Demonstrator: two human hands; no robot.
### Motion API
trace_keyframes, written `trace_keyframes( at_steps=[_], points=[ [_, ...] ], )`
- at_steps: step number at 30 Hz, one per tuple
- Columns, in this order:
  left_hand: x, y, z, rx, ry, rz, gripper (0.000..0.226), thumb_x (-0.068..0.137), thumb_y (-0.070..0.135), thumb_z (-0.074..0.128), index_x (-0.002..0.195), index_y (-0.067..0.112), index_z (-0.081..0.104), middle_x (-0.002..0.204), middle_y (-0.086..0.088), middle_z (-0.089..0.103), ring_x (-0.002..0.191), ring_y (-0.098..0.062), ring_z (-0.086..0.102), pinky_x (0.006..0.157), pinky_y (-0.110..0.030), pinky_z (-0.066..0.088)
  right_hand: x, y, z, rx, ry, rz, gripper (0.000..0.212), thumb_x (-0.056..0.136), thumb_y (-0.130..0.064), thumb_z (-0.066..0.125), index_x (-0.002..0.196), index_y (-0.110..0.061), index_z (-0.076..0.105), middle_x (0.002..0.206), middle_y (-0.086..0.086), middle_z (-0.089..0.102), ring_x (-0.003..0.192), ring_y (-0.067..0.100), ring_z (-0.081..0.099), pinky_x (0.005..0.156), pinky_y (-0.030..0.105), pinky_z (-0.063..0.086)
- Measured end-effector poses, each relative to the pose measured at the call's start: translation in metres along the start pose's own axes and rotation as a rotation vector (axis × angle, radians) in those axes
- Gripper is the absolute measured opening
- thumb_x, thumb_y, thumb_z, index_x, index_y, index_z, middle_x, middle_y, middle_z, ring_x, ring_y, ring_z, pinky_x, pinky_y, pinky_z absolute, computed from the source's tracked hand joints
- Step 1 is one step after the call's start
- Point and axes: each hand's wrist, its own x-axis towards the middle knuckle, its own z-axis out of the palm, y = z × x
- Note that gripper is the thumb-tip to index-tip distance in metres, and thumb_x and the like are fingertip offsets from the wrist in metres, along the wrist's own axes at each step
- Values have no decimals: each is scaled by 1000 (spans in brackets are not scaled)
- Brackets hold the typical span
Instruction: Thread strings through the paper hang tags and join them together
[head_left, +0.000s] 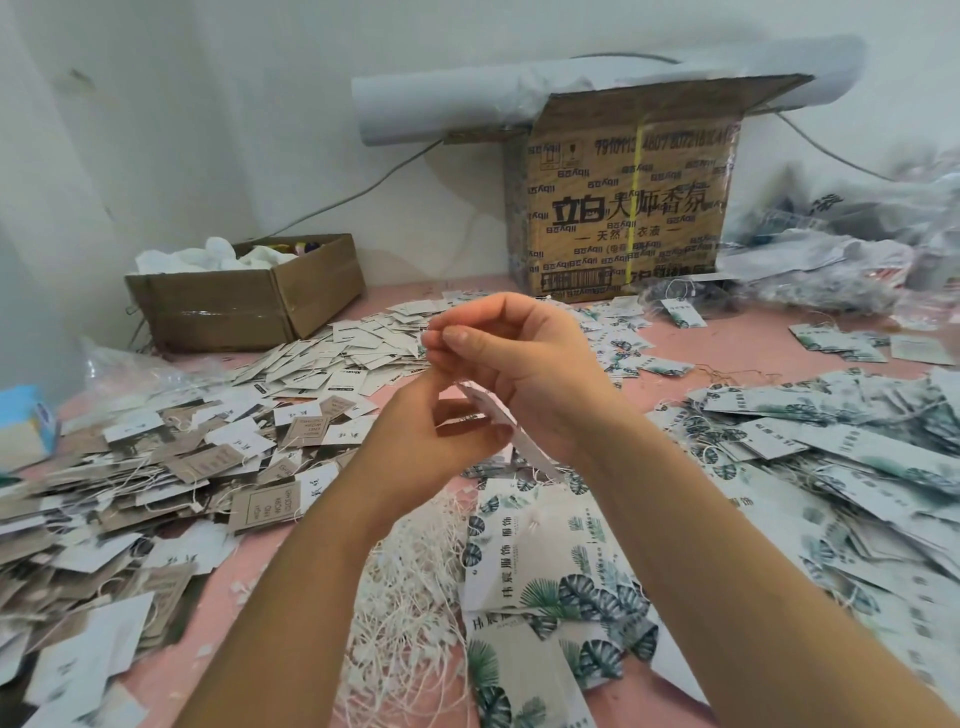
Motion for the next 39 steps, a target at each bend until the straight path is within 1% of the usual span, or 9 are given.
trace_keyframes(
  at_steps=[5, 12, 16, 21, 24, 27, 30, 33, 39],
  points=[
    [1, -2, 1, 18, -27, -15, 44, 82, -1, 65, 108, 33, 54, 106, 12, 65, 94, -2, 64, 70, -15, 51, 0, -3, -2, -35, 18, -50, 20, 78, 19, 55, 74, 1, 58, 72, 8, 68, 72, 17, 68, 74, 26, 57],
    [1, 2, -3, 102, 88, -13, 70, 84, -7, 60, 105, 58, 46, 106, -12, 65, 95, -27, 64, 86, -48, 52, 3, -3, -10, -320, 142, -158, 15, 78, 13, 61, 80, -2, 63, 77, 14, 67, 76, 21, 66, 80, 32, 56],
    [2, -2, -7, 95, 157, -6, 63, 83, -2, 65, 104, 53, 44, 107, -10, 62, 90, -20, 66, 74, -33, 56, 8, -1, -21, -587, 243, -70, 16, 85, 8, 57, 81, -5, 65, 78, 11, 65, 70, 15, 63, 72, 22, 56],
    [5, -6, -8, 51, 276, -33, 53, 87, -1, 60, 115, 38, 40, 92, 4, 60, 62, 6, 60, 48, -14, 45, 6, -1, -29, -621, -74, 233, 6, 86, -12, 61, 86, -12, 67, 79, 2, 71, 74, 14, 67, 75, 27, 57],
    [5, -4, -9, -23, 280, -82, 50, 87, -2, 60, 117, 34, 43, 101, 1, 62, 78, -6, 66, 58, -23, 52, 5, 3, -29, -697, -119, 263, 14, 81, 0, 64, 85, -13, 66, 83, 4, 70, 80, 18, 66, 79, 33, 56],
    [4, -2, -13, 85, 214, -147, 46, 86, 6, 64, 118, 32, 43, 107, 0, 57, 87, -20, 65, 62, -27, 52, 8, 2, -34, -781, -20, 305, 21, 84, 5, 59, 84, -16, 60, 80, 2, 64, 73, 15, 63, 66, 27, 56],
    [-2, -3, -23, 398, 71, -208, 36, 85, 24, 66, 114, 33, 47, 100, 8, 56, 80, -11, 61, 61, -21, 47, 5, -8, -44, -1236, -161, 482, 24, 89, 1, 45, 98, -15, 60, 84, -1, 60, 68, 12, 59, 53, 21, 49],
    [-6, -4, -30, 565, -84, -282, 21, 86, 28, 66, 105, 32, 58, 95, 11, 61, 82, -5, 60, 70, -24, 48, 1, -11, -48, -1600, -392, 642, 23, 90, -12, 51, 108, -10, 64, 96, -1, 66, 84, 15, 61, 69, 25, 50],
    [-2, -7, -23, 600, -60, -297, 13, 96, 19, 50, 100, 29, 58, 88, 5, 65, 81, -11, 61, 71, -27, 47, -3, 2, -22, -1563, -553, 448, 25, 86, -14, 62, 107, -25, 67, 106, -4, 61, 91, 12, 53, 81, 26, 42]
  ],
)
